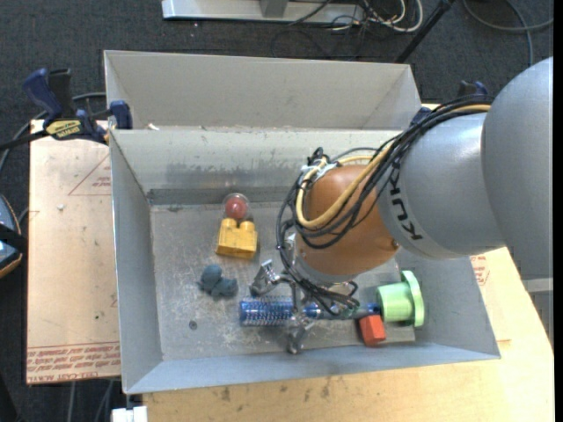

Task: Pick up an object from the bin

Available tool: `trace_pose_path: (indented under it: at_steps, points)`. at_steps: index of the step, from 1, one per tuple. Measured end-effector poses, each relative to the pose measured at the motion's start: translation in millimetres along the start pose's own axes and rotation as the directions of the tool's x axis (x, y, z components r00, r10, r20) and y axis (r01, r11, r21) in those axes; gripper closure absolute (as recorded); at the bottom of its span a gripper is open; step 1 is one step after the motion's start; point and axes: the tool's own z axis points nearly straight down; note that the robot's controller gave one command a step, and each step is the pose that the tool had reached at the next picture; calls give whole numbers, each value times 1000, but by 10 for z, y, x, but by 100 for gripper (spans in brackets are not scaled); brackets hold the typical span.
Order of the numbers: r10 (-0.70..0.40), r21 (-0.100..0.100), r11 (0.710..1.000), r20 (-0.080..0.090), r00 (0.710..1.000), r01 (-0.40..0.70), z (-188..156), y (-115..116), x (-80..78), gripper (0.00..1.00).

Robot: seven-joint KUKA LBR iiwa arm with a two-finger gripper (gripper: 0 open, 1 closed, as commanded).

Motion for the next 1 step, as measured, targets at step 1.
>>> trace_pose_path:
  at_steps: [1]
  points:
    - [-6,2,1000,-1,1000,6,-34,6,-23,100]
